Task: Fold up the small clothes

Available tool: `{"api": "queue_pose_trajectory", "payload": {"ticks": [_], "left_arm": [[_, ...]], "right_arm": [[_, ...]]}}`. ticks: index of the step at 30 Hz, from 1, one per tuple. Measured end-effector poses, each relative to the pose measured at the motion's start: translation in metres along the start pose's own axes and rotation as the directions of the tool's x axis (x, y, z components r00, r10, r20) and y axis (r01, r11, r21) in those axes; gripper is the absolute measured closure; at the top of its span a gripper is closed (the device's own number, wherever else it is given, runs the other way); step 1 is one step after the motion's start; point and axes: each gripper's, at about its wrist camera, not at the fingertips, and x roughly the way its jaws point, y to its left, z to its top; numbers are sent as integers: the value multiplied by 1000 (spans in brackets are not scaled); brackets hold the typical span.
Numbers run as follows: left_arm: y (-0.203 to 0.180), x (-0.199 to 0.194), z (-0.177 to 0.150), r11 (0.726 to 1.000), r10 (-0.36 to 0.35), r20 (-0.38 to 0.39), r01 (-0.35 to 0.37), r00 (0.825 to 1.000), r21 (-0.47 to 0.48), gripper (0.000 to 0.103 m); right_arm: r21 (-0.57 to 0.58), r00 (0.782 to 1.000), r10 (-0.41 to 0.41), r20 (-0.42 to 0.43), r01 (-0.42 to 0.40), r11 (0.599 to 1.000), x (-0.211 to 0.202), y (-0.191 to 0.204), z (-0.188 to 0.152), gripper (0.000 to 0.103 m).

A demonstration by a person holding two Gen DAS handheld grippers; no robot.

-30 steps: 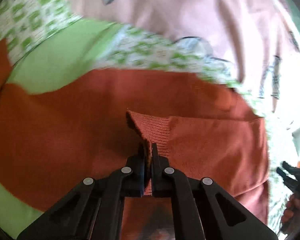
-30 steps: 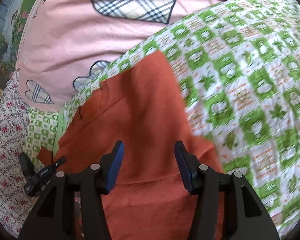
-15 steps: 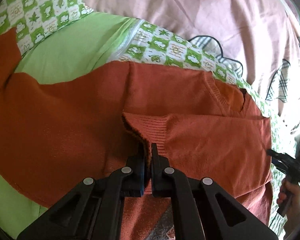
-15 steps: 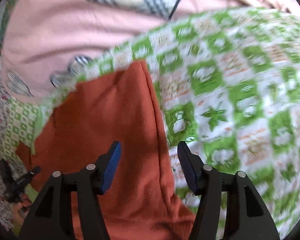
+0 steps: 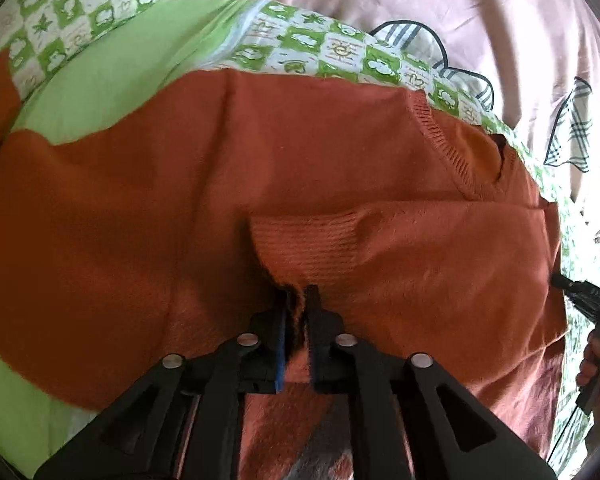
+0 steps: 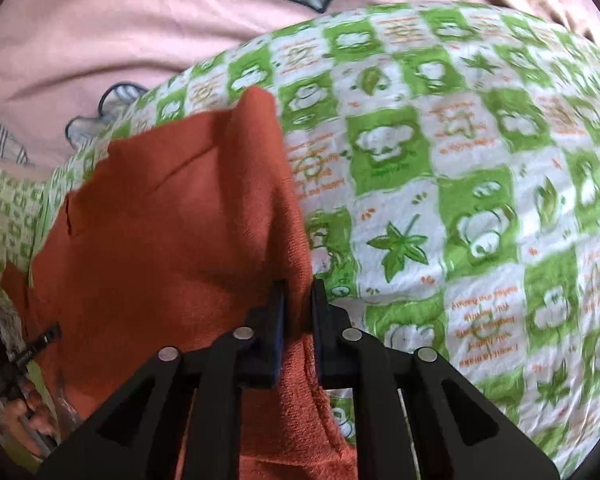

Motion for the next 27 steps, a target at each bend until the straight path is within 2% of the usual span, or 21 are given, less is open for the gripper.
{"api": "queue_pose_trajectory", "payload": {"ticks": [3, 4, 5, 8, 10, 12, 13, 15, 17, 20, 23, 27], "left_arm": [[9, -18, -10, 1000, -8, 6, 8, 1000, -12, 88], [14, -25, -16, 1000, -11, 8, 11, 1000, -30, 86], [20, -32, -23, 999, -10, 10, 11, 1000, -50, 80], [37, -50, -39, 994, -9, 26, 12, 1000, -113, 69], [52, -63, -50, 985, -5, 42, 12, 999, -172, 66], [66, -76, -59, 978, 46, 57, -33, 997, -205, 52], [74, -83, -62, 975, 76, 70, -59, 995, -216, 51], [89, -89, -59, 966, 137, 72, -117, 988, -229, 44], [107, -96, -55, 953, 195, 78, -170, 978, -252, 39], [142, -105, -37, 924, 264, 100, -223, 959, -310, 30], [187, -113, -16, 889, 310, 130, -239, 942, -391, 28], [244, -111, 8, 842, 311, 146, -201, 939, -500, 26]], "right_arm": [[44, 999, 38, 36, -40, 998, -29, -2, -12, 69], [51, 997, 61, 47, -64, 997, -39, 1, -19, 61], [45, 996, 80, 51, -82, 996, -46, 4, -24, 52], [-6, 989, 144, 35, -144, 990, -60, 21, -52, 38], [-38, 985, 171, -3, -171, 985, -60, 37, -70, 35], [-68, 981, 187, -48, -190, 979, -56, 54, -85, 34], [-80, 977, 201, -72, -206, 975, -53, 63, -93, 32], [-88, 969, 231, -92, -239, 967, -50, 75, -105, 27], [-82, 962, 252, -101, -261, 962, -50, 82, -114, 15], [-87, 959, 264, -107, -273, 958, -48, 101, -120, 9], [-77, 945, 307, -109, -316, 946, -49, 116, -123, 9], [-49, 939, 309, -153, -320, 946, -45, 124, -131, 7]]}}
